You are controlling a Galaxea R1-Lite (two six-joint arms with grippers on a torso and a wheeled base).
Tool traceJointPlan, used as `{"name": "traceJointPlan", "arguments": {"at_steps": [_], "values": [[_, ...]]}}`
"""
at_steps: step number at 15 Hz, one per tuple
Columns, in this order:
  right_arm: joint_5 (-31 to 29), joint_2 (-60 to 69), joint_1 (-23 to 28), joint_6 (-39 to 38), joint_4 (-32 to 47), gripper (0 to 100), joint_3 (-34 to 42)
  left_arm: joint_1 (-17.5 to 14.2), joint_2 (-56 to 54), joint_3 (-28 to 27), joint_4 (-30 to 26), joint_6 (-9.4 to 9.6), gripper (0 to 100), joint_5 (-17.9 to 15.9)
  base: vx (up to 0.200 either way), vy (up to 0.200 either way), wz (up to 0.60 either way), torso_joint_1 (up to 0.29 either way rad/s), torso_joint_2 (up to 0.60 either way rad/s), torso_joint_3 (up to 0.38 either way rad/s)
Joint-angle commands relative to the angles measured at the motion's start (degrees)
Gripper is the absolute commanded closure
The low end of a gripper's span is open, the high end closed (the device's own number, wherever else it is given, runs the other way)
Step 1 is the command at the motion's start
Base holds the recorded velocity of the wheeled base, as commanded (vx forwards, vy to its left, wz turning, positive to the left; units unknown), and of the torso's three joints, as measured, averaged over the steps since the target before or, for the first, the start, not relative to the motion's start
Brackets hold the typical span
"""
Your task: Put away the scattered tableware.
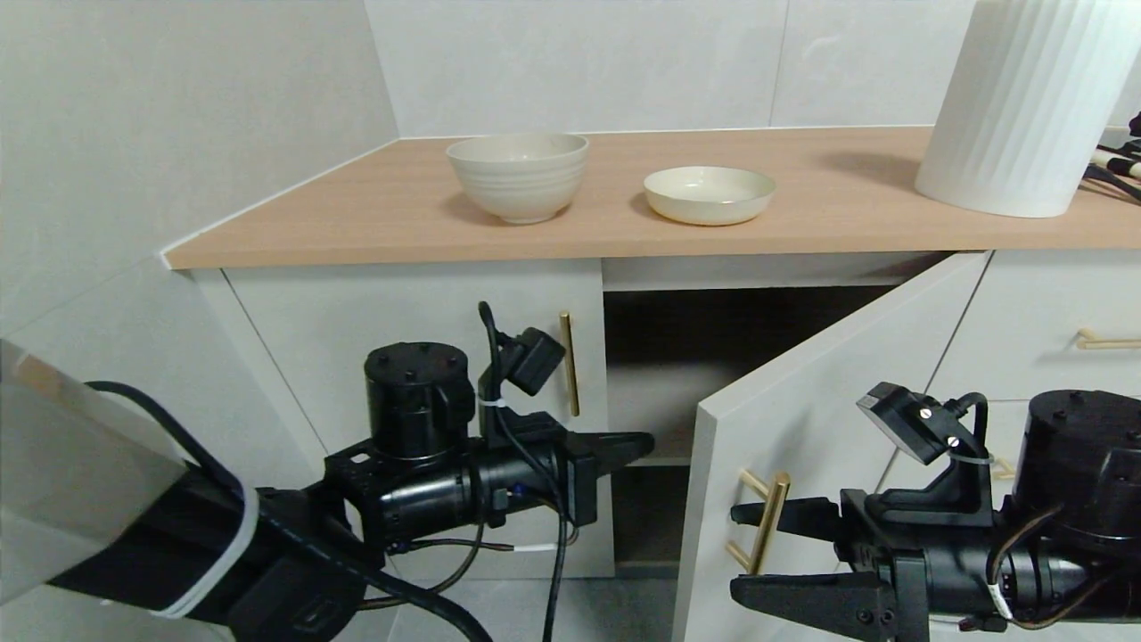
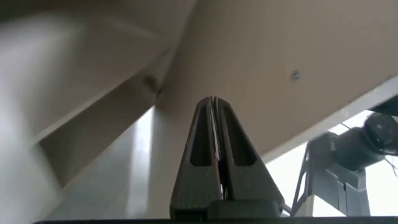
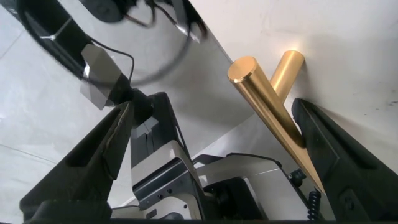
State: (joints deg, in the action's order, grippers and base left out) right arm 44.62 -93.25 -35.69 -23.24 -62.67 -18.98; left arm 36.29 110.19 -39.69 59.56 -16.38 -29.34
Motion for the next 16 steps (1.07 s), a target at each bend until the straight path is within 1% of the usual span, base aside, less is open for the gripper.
{"name": "traceJointPlan", "arguments": {"at_steps": [1, 2, 3, 5, 7, 8, 10, 12, 14, 16], "values": [[-0.3, -0.1, 0.0, 0.0, 0.0, 0, 0.0, 2.8, 5.0, -0.8, 3.1, 0.04, 100, 0.0, 0.0, 0.0, 0.0, 0.0, 0.0, 0.0], [-0.3, -0.1, 0.1, 0.1, 0.0, 0, 0.0, 3.3, 5.6, -0.8, 4.4, 0.04, 100, -0.1, 0.0, 0.0, 0.0, 0.0, 0.0, 0.0], [-0.4, -0.2, 0.3, 0.8, 0.0, 0, 0.0, 4.8, 7.5, -1.2, 7.8, 0.04, 100, -0.1, 0.0, 0.0, 0.0, 0.0, 0.0, 0.0], [-0.9, 0.0, 0.8, 1.0, 0.0, 0, 0.0, 5.7, 7.7, -1.4, 9.7, 0.04, 100, -0.1, 0.0, 0.0, 0.0, 0.0, 0.0, 0.0], [-2.6, 0.2, 1.2, 2.1, 0.0, 0, 0.3, 6.3, 7.4, -1.4, 10.0, 0.04, 100, -0.1, 0.0, 0.0, 0.0, 0.0, 0.0, 0.0], [-4.4, 0.1, 1.2, 3.2, 0.0, 0, 0.4, 6.5, 7.5, -1.8, 10.0, 0.12, 100, -0.1, 0.0, 0.0, 0.0, 0.0, 0.0, 0.0], [-8.1, 0.2, 1.2, 4.3, 0.0, 0, 0.5, 6.6, 7.8, -2.7, 9.7, 0.04, 100, -0.1, 0.0, 0.0, 0.0, 0.0, 0.0, 0.0], [-13.6, 1.6, 1.2, 4.8, -0.1, 0, 2.7, 7.1, 8.7, -3.4, 9.5, 0.04, 100, -0.1, 0.0, 0.0, 0.0, 0.0, 0.0, 0.0], [-14.6, 5.4, 1.9, 4.8, 0.0, 0, 4.7, 7.4, 9.8, -4.5, 9.5, -0.05, 100, 0.3, 0.0, 0.0, 0.0, 0.0, 0.0, 0.0], [-14.6, 9.6, 3.6, 4.9, 0.1, 0, 5.4, 7.9, 9.7, -4.9, 9.3, -0.05, 100, 1.0, 0.0, 0.0, 0.0, 0.0, 0.0, 0.0]]}}
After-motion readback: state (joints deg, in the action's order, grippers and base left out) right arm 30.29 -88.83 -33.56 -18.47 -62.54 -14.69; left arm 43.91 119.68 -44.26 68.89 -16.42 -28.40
